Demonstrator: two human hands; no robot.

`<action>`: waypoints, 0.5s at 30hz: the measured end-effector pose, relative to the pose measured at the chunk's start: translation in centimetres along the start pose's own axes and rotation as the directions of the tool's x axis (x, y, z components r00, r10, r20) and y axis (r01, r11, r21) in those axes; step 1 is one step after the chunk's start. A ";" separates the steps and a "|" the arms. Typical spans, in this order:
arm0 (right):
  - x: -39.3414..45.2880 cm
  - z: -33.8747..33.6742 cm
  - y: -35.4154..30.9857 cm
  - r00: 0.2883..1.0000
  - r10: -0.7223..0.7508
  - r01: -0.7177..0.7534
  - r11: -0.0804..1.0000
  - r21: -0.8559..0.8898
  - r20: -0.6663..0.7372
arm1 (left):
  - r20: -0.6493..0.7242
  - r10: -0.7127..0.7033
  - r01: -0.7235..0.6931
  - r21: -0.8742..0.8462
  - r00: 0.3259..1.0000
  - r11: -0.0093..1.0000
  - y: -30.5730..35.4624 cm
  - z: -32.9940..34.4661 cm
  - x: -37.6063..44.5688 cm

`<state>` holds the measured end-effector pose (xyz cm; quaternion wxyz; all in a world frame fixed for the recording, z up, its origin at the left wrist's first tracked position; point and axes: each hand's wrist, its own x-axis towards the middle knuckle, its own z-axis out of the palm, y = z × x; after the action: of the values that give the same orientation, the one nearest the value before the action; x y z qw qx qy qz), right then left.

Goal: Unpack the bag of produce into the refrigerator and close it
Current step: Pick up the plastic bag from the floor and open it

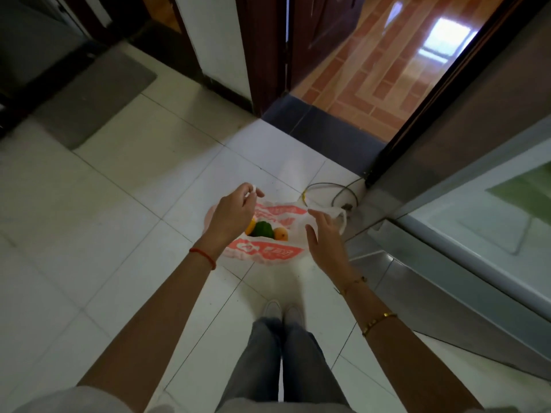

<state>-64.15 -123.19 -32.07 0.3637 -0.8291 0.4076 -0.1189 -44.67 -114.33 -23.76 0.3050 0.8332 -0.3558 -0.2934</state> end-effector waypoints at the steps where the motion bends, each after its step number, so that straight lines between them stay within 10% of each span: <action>1: -1.0 -0.7 -0.9 1.000 -0.003 0.003 1.000 0.003 0.008 | -0.004 0.004 -0.004 0.016 1.000 1.000 0.6 -1.0 -1.0; 15: -13.9 -4.3 -9.4 0.991 -0.058 0.060 0.998 0.011 -0.123 | 0.057 0.239 -0.244 0.129 0.969 0.961 7.3 -7.9 -13.8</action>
<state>-69.62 -110.92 -21.10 0.3403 -0.8294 0.4036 -0.1830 -50.05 -105.41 -9.74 0.2740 0.7963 -0.4799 -0.2460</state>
